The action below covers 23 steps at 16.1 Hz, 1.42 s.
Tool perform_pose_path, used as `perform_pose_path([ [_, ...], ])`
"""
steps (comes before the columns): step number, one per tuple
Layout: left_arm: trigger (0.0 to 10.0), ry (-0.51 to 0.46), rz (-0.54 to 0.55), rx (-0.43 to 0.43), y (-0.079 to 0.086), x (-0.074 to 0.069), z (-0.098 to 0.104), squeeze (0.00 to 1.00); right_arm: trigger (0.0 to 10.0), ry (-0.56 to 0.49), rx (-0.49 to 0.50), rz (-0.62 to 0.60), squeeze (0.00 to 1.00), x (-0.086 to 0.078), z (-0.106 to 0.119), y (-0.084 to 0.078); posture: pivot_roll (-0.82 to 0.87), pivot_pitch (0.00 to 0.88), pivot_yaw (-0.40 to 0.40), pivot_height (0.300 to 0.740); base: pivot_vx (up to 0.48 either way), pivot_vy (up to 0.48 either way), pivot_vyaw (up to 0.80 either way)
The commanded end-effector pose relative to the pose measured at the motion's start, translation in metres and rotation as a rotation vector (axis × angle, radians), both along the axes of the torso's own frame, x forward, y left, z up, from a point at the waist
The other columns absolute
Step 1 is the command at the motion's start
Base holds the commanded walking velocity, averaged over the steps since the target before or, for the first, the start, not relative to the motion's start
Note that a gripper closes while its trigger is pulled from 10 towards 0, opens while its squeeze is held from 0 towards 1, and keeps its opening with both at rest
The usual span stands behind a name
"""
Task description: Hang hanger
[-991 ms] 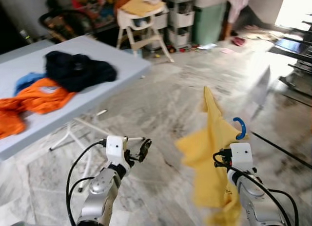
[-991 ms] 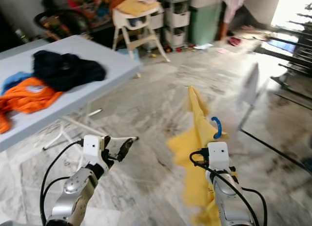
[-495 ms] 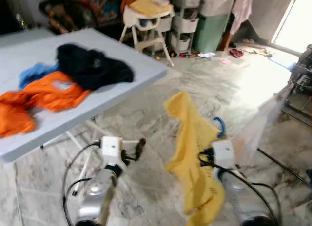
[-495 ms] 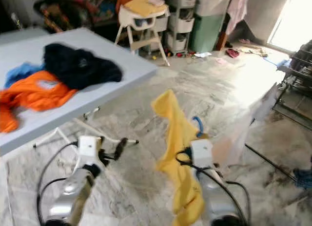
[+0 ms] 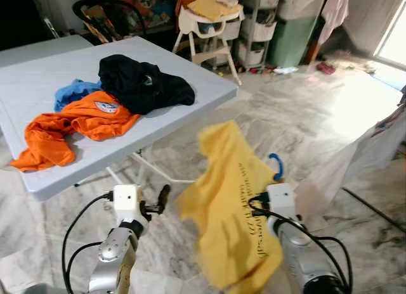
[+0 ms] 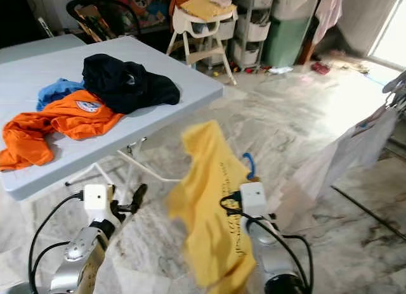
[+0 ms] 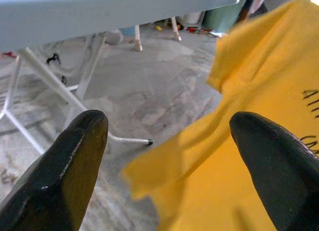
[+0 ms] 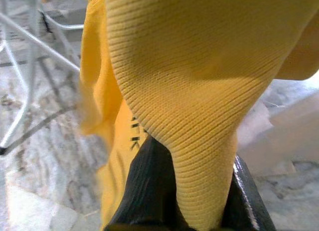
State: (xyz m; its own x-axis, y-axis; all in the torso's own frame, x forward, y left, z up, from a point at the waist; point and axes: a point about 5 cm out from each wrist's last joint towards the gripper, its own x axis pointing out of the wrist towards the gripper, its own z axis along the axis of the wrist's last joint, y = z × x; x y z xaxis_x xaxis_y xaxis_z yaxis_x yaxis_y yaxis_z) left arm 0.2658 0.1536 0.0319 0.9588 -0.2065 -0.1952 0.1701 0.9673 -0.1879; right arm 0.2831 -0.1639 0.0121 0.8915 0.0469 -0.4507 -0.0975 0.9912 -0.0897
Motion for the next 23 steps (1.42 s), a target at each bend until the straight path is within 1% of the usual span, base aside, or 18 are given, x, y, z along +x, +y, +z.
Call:
perform_pose_path([
  [1, 10.0, -0.020, -0.041, -0.016, -0.003, 0.004, 0.006, 0.00, 10.0, -0.053, -0.008, -0.070, 0.00, 0.004, 0.007, -0.012, -0.10, 0.000, 0.050, 0.740, 0.000, 0.000, 0.00],
  [2, 10.0, -0.022, -0.054, -0.019, -0.004, 0.005, 0.007, 0.00, 10.0, -0.050, -0.016, -0.097, 0.00, 0.002, 0.005, -0.017, -0.11, 0.000, 0.060, 0.740, 0.000, 0.000, 0.00],
  [4, 10.0, -0.037, -0.125, -0.032, -0.010, 0.010, 0.011, 0.00, 10.0, -0.063, -0.022, -0.135, 0.00, -0.003, 0.005, -0.024, -0.13, 0.000, 0.080, 0.740, 0.137, 0.000, -0.55],
  [7, 10.0, -0.038, -0.130, -0.044, -0.012, 0.014, 0.013, 0.00, 10.0, -0.057, -0.026, -0.144, 0.00, -0.007, 0.002, -0.027, -0.16, 0.000, 0.091, 0.740, 0.300, 0.000, -0.72],
  [10, 10.0, -0.018, -0.128, -0.069, -0.016, 0.014, 0.008, 0.00, 10.0, -0.063, -0.038, -0.141, 0.00, -0.010, 0.002, -0.030, -0.19, 0.000, 0.089, 0.740, 0.306, 0.000, -0.80],
  [13, 10.0, -0.011, -0.146, -0.086, -0.023, 0.015, 0.006, 0.00, 10.0, -0.074, -0.045, -0.146, 0.00, -0.009, 0.005, -0.035, -0.21, 0.000, 0.084, 0.740, 0.351, 0.000, -0.30],
  [18, 10.0, 0.003, -0.152, -0.100, -0.026, 0.018, 0.003, 0.00, 10.0, -0.090, -0.044, -0.146, 0.00, -0.005, 0.009, -0.032, -0.21, 0.000, 0.088, 0.740, 0.367, 0.000, 0.00],
  [21, 10.0, 0.011, -0.168, -0.100, -0.030, 0.017, 0.001, 0.00, 10.0, -0.095, -0.031, -0.144, 0.00, -0.008, 0.009, -0.026, -0.22, 0.000, 0.089, 0.740, 0.368, 0.000, -0.80],
  [23, 10.0, 0.021, -0.158, -0.090, -0.030, 0.017, 0.000, 0.00, 10.0, -0.104, -0.019, -0.143, 0.00, -0.010, 0.012, -0.023, -0.22, 0.000, 0.087, 0.740, 0.165, 0.000, -0.27],
])
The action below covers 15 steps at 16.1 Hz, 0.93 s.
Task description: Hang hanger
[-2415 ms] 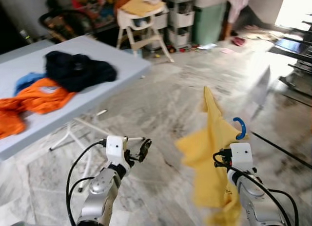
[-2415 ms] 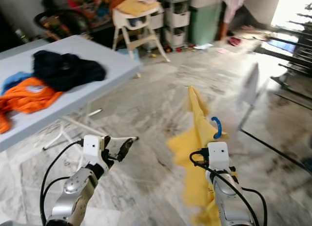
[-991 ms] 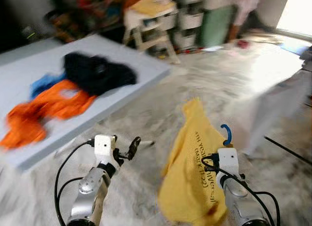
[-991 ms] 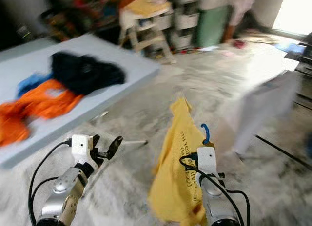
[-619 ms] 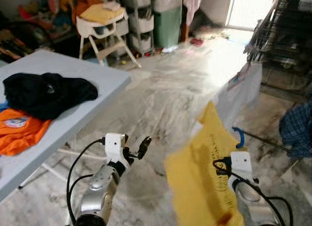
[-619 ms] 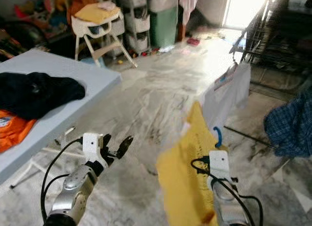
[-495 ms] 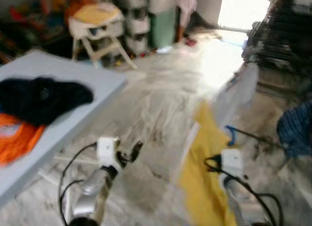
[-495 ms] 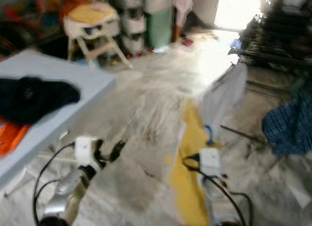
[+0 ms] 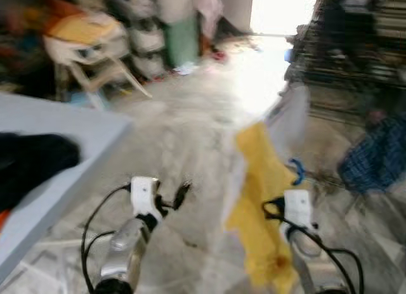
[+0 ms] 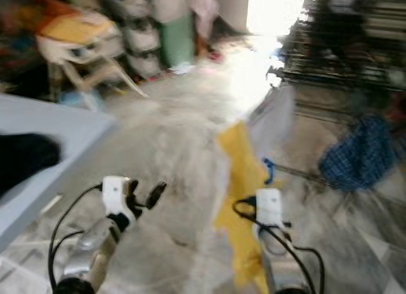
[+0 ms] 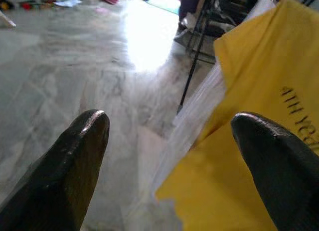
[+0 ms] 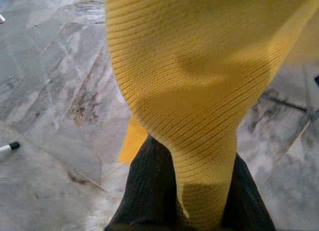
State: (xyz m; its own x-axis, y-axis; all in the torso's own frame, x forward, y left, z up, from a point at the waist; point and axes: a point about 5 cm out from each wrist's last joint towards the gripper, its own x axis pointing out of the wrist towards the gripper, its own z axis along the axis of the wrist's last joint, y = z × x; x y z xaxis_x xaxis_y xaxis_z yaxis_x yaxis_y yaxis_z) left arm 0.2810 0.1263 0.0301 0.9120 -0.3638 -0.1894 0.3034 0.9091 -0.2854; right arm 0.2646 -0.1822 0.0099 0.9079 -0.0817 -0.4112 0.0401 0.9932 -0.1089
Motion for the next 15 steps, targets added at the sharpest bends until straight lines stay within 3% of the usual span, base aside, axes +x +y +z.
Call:
perform_pose_path([
  [1, 10.0, 0.001, 0.007, 0.009, -0.003, 0.002, 0.001, 0.00, 10.0, -0.063, 0.001, -0.006, 0.00, 0.007, 0.014, -0.003, -0.22, 0.000, 0.081, 0.740, 0.000, 0.000, 0.00],
  [5, 10.0, 0.013, 0.104, 0.091, 0.003, -0.001, -0.006, 0.00, 10.0, -0.037, -0.001, 0.036, 0.00, 0.003, 0.011, 0.002, -0.20, 0.000, 0.023, 0.740, 0.000, 0.000, 0.00],
  [8, 10.0, -0.002, 0.135, 0.062, 0.008, -0.008, -0.007, 0.00, 10.0, -0.027, -0.004, 0.068, 0.00, 0.006, 0.012, 0.007, -0.17, 0.000, -0.012, 0.740, 0.000, 0.000, 0.00],
  [10, 10.0, 0.005, 0.151, 0.090, 0.013, -0.016, -0.012, 0.00, 10.0, -0.028, -0.003, 0.074, 0.00, 0.008, 0.013, 0.010, -0.15, 0.000, -0.014, 0.740, 0.000, 0.000, 0.00],
  [12, 10.0, -0.011, 0.175, 0.100, 0.018, -0.021, -0.011, 0.00, 10.0, -0.032, 0.001, 0.065, 0.00, 0.007, 0.013, 0.012, -0.15, 0.000, 0.001, 0.740, 0.000, 0.000, 0.00],
  [13, 10.0, -0.007, 0.165, 0.038, 0.018, -0.023, -0.010, 0.00, 10.0, -0.031, 0.003, 0.058, 0.00, 0.007, 0.013, 0.012, -0.15, 0.000, 0.006, 0.740, 0.000, 0.000, 0.00],
  [15, 10.0, -0.016, 0.138, 0.055, 0.018, -0.021, -0.007, 0.00, 10.0, -0.025, 0.007, 0.041, 0.00, 0.003, 0.011, 0.012, -0.16, 0.000, 0.020, 0.740, 0.000, 0.000, 0.00],
])
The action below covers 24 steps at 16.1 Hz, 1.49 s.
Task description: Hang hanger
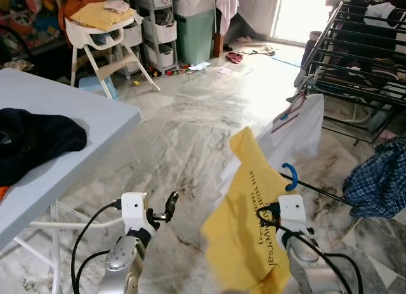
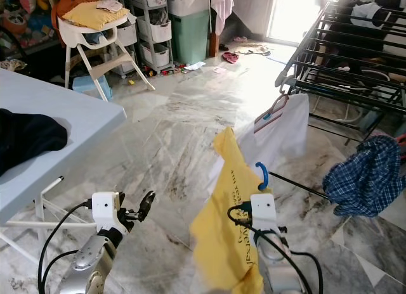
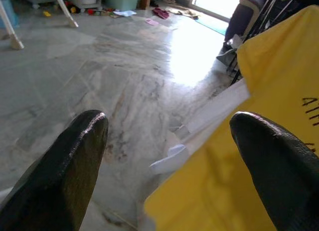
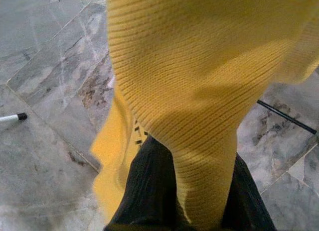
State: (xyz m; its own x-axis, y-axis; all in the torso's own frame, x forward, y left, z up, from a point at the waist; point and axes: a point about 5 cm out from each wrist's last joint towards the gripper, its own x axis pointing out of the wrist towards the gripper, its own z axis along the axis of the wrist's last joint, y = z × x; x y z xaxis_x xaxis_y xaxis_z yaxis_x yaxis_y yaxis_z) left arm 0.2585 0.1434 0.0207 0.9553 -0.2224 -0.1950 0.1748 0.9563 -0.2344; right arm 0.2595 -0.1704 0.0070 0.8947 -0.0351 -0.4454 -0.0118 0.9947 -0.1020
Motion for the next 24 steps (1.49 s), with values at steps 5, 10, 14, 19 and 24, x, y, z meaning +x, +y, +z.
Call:
perform_pose_path([
  [5, 10.0, -0.027, -0.049, -0.039, -0.004, 0.009, 0.009, 0.00, 10.0, -0.049, 0.002, -0.025, 0.00, 0.003, 0.010, -0.001, -0.18, 0.000, 0.047, 0.740, 0.053, 0.000, -0.51],
  [10, 10.0, -0.018, -0.070, -0.053, -0.008, 0.009, 0.008, 0.00, 10.0, -0.052, 0.006, -0.032, 0.00, 0.003, 0.012, 0.000, -0.19, 0.000, 0.051, 0.740, 0.309, 0.000, -0.79],
  [14, 10.0, -0.013, -0.042, -0.041, -0.008, 0.011, 0.007, 0.00, 10.0, -0.131, -0.057, 0.125, 0.00, 0.005, 0.022, 0.012, -0.20, 0.000, 0.054, 0.740, 0.000, 0.000, -0.13],
  [19, 10.0, -0.004, -0.038, -0.028, -0.009, 0.012, 0.006, 0.00, 10.0, -0.272, -0.141, 0.196, 0.00, 0.007, 0.043, 0.015, -0.20, 0.000, 0.059, 0.740, 0.000, 0.000, 0.00],
  [24, 10.0, -0.002, -0.049, -0.019, -0.013, 0.016, 0.008, 0.00, 10.0, -0.482, -0.362, 0.063, 0.00, 0.011, 0.077, -0.003, -0.22, 0.000, 0.084, 0.740, 0.000, 0.000, 0.00],
])
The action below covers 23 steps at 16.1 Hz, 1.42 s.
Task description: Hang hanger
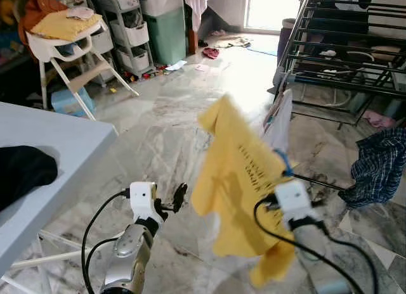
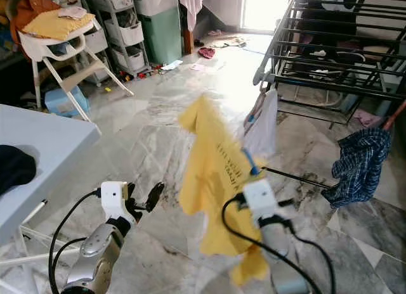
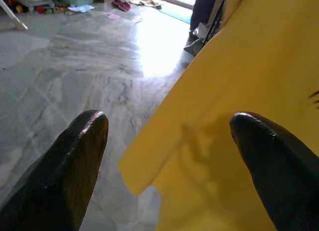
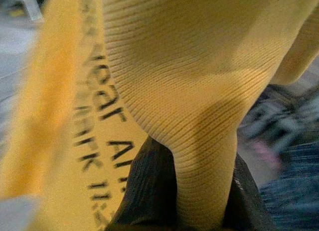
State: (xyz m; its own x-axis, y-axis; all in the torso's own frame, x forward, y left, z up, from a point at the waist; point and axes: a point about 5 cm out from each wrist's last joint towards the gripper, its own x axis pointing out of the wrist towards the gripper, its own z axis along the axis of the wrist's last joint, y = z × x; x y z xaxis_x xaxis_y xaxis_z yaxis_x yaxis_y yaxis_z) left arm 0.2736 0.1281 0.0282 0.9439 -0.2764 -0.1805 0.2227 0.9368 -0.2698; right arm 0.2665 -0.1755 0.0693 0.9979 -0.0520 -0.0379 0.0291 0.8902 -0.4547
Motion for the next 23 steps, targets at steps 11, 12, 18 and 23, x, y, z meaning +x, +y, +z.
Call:
perform_pose_path([
  [11, 10.0, 0.006, -0.029, 0.042, -0.003, 0.006, 0.000, 0.00, 10.0, 0.072, 0.216, -0.489, 0.00, -0.013, -0.019, -0.059, -0.23, 0.000, 0.101, 0.740, 0.000, 0.000, 0.00],
  [12, 10.0, 0.005, -0.032, 0.044, -0.004, 0.006, 0.000, 0.00, 10.0, 0.094, 0.241, -0.492, 0.00, -0.014, -0.023, -0.057, -0.23, 0.000, 0.102, 0.740, 0.000, 0.000, 0.00],
  [18, 10.0, 0.016, -0.043, 0.060, -0.007, 0.004, -0.003, 0.00, 10.0, 0.350, 0.395, -0.563, 0.00, -0.030, -0.065, -0.051, -0.23, 0.000, 0.096, 0.740, 0.000, 0.000, 0.00],
  [23, 10.0, 0.026, -0.061, 0.073, -0.009, 0.002, -0.006, 0.00, 10.0, 0.449, 0.434, -0.702, 0.00, -0.058, -0.088, -0.067, -0.24, 0.000, 0.111, 0.740, 0.000, 0.000, 0.00],
])
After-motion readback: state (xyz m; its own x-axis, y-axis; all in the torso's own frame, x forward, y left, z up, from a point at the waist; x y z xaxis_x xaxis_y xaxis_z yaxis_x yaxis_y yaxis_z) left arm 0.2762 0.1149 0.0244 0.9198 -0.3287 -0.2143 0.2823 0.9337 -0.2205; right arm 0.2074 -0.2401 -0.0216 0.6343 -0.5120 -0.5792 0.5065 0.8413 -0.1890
